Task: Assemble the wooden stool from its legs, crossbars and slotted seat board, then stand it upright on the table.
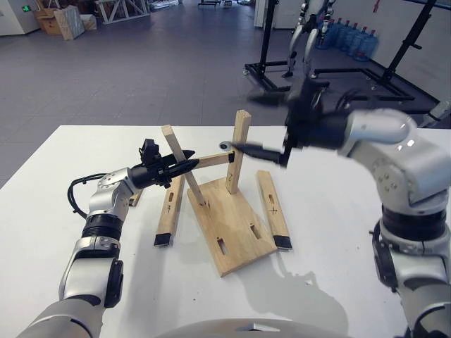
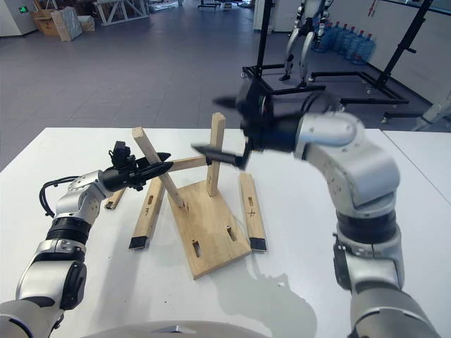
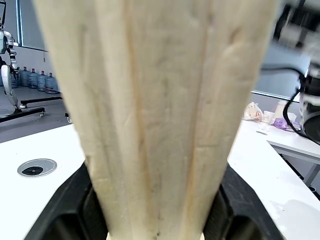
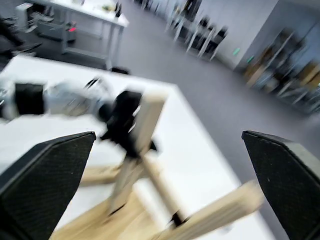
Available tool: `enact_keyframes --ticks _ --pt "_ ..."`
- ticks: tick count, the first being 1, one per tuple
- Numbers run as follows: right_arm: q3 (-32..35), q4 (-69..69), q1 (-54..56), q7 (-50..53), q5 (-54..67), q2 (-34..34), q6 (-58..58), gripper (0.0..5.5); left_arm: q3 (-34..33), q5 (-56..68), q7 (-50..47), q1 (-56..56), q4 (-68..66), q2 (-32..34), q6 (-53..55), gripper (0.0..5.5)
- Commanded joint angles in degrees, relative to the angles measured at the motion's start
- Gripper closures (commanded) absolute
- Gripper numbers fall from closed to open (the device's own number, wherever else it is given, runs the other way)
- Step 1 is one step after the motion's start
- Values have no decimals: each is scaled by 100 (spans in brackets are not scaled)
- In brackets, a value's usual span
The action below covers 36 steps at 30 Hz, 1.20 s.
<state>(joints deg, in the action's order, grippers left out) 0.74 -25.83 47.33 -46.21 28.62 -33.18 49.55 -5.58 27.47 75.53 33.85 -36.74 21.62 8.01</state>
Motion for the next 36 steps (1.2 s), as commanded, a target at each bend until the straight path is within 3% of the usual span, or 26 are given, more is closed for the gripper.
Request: enact_keyframes --ticks 1,4,9,18,25,29,36 --pt "-568 481 916 1129 -904 570 -345 10 49 -120 -31 -7 -58 -28 20 348" --pt "-1670 1016 812 1974 -2226 805 -835 10 107 -166 -44 8 -67 -70 12 348" --pt "-2559 1445 324 2282 -3210 960 -1195 10 172 -244 -106 25 -56 -128 13 348" --pt "-2997 1492 -32 2020 -3682 1225 -1318 10 205 -251 -156 -29 18 -183 9 348" --pt "-3203 2542 -439 2220 -4172 1470 -1856 10 223 -249 -156 -63 63 -187 26 348" --pt "-3505 2683 -864 1830 -4325 1373 -1762 10 236 -263 -150 -105 61 -182 4 348" --pt "-3423 2421 -1043 1608 -4430 1394 -1636 10 299 -367 -171 -61 -18 -198 -62 348"
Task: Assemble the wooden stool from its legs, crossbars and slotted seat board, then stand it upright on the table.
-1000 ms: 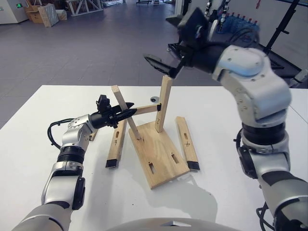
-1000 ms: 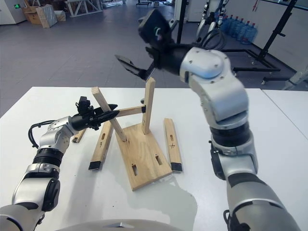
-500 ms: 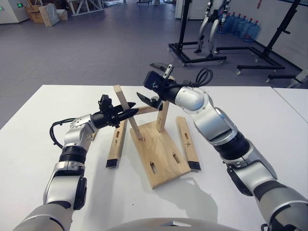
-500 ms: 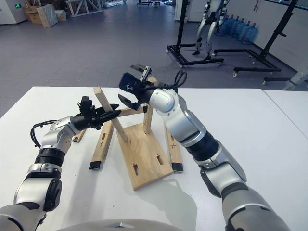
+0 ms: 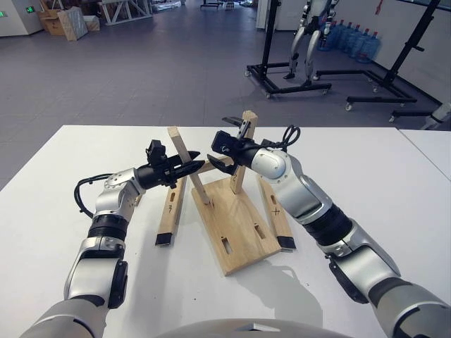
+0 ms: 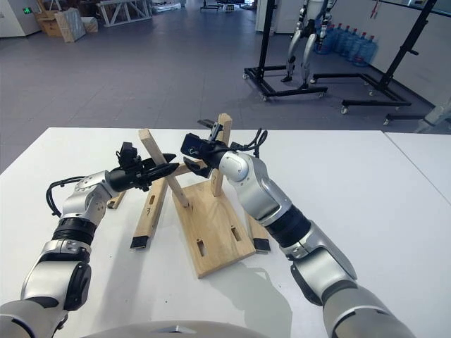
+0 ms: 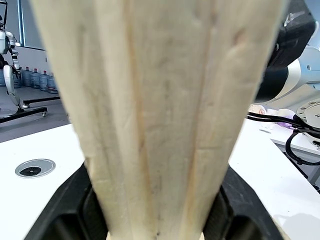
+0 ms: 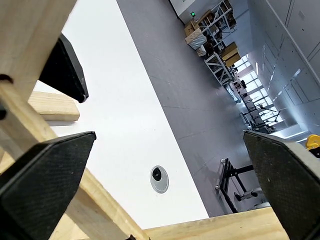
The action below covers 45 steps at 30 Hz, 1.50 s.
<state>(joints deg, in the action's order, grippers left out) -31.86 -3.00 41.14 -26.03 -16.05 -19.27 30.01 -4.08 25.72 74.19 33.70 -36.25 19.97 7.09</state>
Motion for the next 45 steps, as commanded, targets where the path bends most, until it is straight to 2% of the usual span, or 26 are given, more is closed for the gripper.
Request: enact_keyframes --ticks 1,7,13,20,28,34,36,41,45 --pt "-97 92 -418 -391 66 43 328 10 168 -219 -55 -29 -78 -34 28 348" --pt "381 96 -109 -282 120 295 346 10 462 -540 -139 19 -158 43 -41 348" --pt "-153 517 -782 -191 -505 -14 -332 10 659 -622 -150 -65 -133 28 -134 348" --pt "-274 790 -1092 -171 -952 -78 -809 10 797 -629 -190 -155 -72 2 -122 348" --pt "1055 39 88 -323 -251 377 -134 10 763 -513 -211 -179 -4 -1 -52 348" --pt "1460 -1 986 -148 -189 560 -32 10 778 -502 -200 -168 -30 -6 -75 348" --pt "1318 -13 895 -190 -267 480 -176 10 782 -502 -204 -168 -32 -6 -82 348" --pt "745 -210 -340 -392 -469 54 -546 10 794 -496 -218 -175 19 -12 -69 348" --pt "39 578 -1246 -141 -1023 -242 -1256 10 789 -485 -251 -211 62 -5 -61 348"
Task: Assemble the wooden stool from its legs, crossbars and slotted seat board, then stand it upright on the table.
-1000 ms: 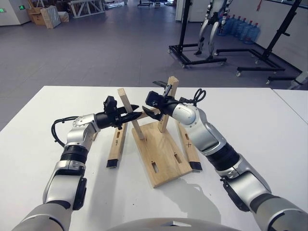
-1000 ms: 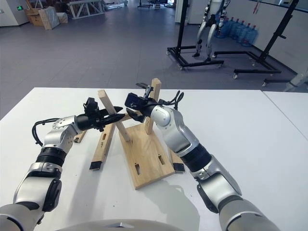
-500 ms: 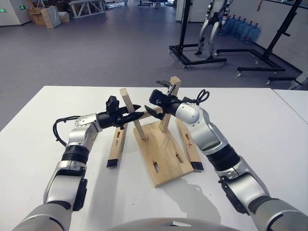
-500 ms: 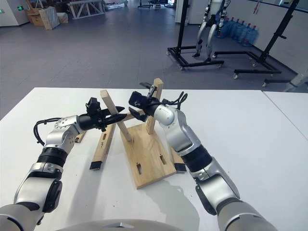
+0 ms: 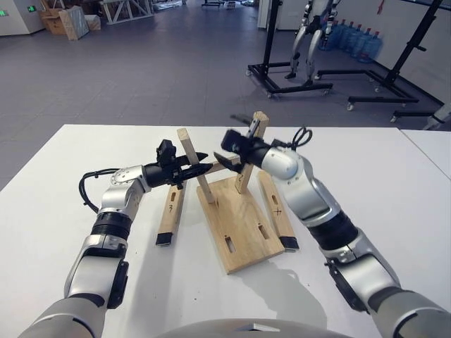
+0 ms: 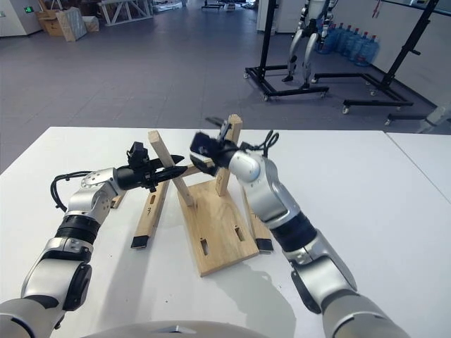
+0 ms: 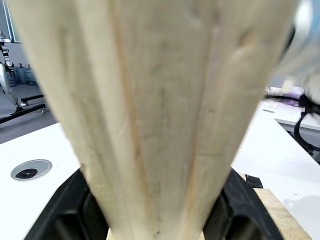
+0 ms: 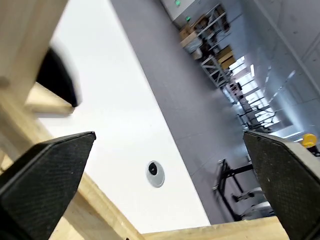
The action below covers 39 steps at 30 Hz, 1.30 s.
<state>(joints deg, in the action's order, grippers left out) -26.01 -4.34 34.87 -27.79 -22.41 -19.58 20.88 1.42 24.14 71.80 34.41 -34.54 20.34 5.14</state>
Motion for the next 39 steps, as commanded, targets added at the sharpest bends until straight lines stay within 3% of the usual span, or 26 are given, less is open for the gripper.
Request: enact_keyframes --ticks 1,6,11,14,20,23,27,31,39 --pt "-585 843 -688 62 -394 -159 -424 10 239 -327 -20 -289 -103 -44 134 348" --pt "354 249 252 -75 399 500 167 10 255 -317 -39 -301 -87 -54 137 348" --pt "1166 -201 1665 -111 808 673 816 10 247 -320 -37 -304 -92 -54 136 348" --pt "1017 -206 1693 -80 636 546 779 10 239 -318 -36 -292 -99 -49 142 348" --pt "-147 751 -348 97 -200 -283 -261 10 241 -316 -49 -303 -84 -55 154 348" --pt "-575 1478 -867 226 -404 -272 -786 10 254 -326 -52 -318 -88 -62 149 348" --pt "227 848 50 150 261 276 -326 10 273 -335 -59 -300 -117 -62 122 348" --pt "1027 195 1111 -1 689 379 329 10 241 -295 -70 -307 -85 -78 136 348" --pt "990 -4 958 -88 699 331 514 10 -79 189 -94 -286 349 -175 690 348"
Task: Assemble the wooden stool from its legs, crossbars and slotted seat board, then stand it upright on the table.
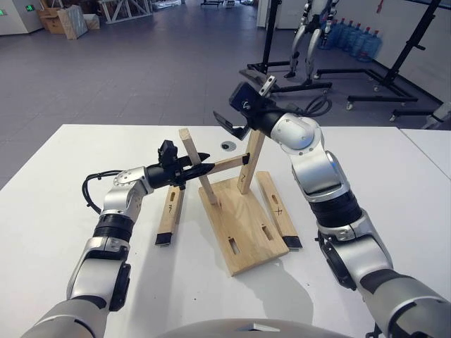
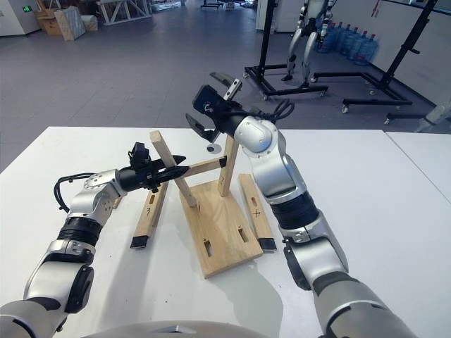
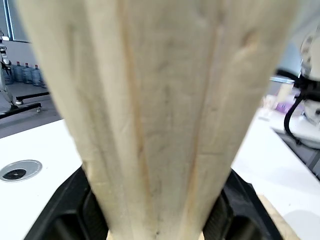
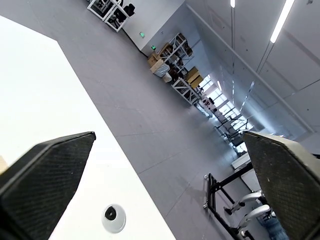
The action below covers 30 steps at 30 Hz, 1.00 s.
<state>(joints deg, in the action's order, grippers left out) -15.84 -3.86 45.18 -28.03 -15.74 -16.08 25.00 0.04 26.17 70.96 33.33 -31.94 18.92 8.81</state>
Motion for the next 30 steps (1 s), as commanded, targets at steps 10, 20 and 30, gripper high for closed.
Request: enact_keyframes --ticks 10,20,30 --pt "-41 -15 -216 -66 78 34 116 10 182 -441 -287 -179 1 -12 -175 313" --pt "-31 52 -250 -31 110 51 108 10 73 -424 -291 -258 109 -23 -212 165" --pt "40 -54 -318 -29 185 19 233 10 -199 -173 -746 -1103 2032 579 798 109"
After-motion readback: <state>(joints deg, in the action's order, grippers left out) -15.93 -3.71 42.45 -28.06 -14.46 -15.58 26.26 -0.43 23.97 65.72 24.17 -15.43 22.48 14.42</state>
